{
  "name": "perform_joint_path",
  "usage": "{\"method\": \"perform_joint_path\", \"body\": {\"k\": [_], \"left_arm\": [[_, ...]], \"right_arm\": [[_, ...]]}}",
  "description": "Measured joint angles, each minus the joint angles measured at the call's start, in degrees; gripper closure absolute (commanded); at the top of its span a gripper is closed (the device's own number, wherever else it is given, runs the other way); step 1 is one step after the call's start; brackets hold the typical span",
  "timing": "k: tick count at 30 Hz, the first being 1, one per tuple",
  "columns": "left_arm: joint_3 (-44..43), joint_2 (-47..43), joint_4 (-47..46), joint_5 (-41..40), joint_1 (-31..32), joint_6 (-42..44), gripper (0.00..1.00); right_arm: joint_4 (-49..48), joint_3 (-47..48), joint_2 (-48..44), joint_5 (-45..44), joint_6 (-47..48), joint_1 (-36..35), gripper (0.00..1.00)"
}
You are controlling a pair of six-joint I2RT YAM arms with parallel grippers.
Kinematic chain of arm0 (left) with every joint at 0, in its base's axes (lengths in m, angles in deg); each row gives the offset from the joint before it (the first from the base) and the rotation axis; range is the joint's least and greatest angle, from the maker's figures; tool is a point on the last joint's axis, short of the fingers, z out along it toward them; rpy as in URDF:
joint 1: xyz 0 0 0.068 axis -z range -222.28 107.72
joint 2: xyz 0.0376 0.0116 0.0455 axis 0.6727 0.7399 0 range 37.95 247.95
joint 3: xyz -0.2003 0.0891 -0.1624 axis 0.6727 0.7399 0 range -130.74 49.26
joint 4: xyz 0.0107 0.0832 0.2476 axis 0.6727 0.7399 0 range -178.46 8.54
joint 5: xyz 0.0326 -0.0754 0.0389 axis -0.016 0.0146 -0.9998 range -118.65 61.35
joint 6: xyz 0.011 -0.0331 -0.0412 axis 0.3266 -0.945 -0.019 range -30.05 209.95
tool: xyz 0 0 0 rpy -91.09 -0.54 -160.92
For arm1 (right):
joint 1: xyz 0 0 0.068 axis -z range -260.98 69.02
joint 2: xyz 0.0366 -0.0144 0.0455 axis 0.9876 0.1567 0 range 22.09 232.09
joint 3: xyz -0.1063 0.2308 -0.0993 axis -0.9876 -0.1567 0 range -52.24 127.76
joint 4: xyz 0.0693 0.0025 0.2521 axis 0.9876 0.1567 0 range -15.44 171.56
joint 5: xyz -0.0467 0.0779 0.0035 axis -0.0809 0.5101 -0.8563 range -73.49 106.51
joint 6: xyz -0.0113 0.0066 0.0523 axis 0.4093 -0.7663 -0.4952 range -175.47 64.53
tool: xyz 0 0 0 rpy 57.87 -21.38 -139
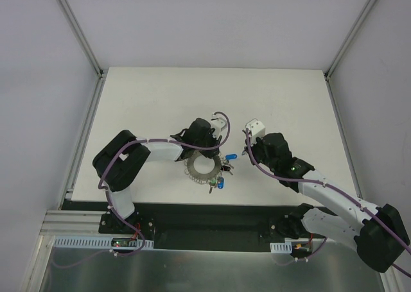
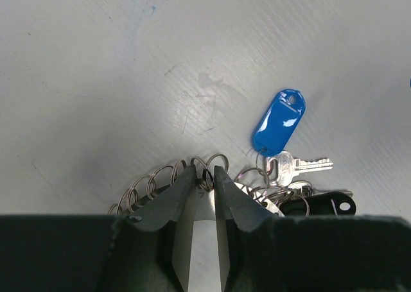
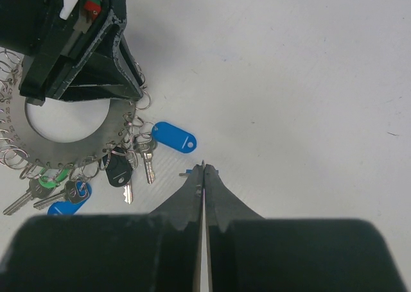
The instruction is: Put the keys on the keyring
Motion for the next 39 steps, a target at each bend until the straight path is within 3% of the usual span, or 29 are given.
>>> {"method": "perform_joint_path", "body": {"k": [14, 21, 29, 39], "left_arm": [[-0.02, -0.02, 1.16, -0.35, 0.00, 0.02, 0.84], [-0.09, -0.02, 1.40, -0.35, 0.00, -0.02, 1.00], [0.02, -0.33, 1.44, 0.13, 0.00, 1.75, 1.00], [7.67, -15.78, -0.48, 9.29, 0.00, 11.28, 1.00]], "right_arm": [[0.22, 0.00, 0.81, 0.42, -0.15, 0.02, 0.99], [0.33, 0.00, 0.85, 0.87, -0.15, 0.02, 0.99], [0.35, 0.00, 0.83, 2.10, -0.11, 0.02, 0.99], [0.72, 0.02, -6.36, 10.25, 0.37, 0.02, 0.99]]}}
